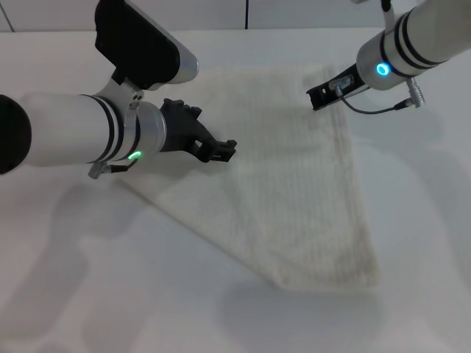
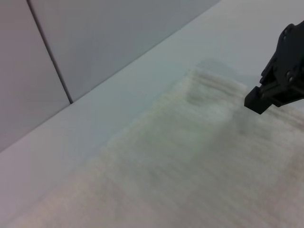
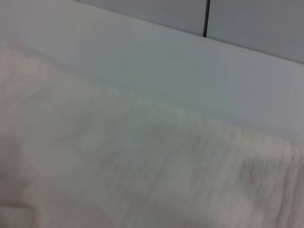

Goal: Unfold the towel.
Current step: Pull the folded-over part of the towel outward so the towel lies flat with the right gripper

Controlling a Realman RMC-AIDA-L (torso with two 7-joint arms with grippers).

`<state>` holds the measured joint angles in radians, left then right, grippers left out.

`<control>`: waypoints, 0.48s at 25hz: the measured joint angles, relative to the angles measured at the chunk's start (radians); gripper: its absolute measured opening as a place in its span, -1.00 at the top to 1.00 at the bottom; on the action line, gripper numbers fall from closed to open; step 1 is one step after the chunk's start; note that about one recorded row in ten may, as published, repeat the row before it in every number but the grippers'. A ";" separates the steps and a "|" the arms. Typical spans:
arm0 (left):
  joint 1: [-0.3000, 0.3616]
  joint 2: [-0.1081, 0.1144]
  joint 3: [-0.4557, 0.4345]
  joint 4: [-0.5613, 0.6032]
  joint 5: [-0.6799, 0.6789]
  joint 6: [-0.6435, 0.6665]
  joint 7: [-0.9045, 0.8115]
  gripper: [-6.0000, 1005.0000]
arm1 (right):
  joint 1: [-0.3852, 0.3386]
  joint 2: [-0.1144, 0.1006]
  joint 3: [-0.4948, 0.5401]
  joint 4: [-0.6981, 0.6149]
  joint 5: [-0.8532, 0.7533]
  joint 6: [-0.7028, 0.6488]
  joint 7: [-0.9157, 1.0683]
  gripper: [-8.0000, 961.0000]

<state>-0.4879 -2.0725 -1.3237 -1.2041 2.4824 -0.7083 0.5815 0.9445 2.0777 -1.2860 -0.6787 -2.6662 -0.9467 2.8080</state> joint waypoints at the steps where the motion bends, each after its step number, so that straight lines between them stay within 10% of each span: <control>1: -0.002 0.000 0.003 0.003 0.000 0.003 -0.002 -0.55 | 0.003 -0.001 0.000 0.009 0.000 0.004 0.000 0.98; 12: -0.028 0.000 0.023 0.073 -0.036 0.062 -0.006 -0.54 | 0.002 -0.003 0.006 0.034 0.000 0.016 -0.002 0.99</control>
<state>-0.5163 -2.0725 -1.3007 -1.1308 2.4460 -0.6467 0.5751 0.9466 2.0743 -1.2802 -0.6452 -2.6661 -0.9308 2.8057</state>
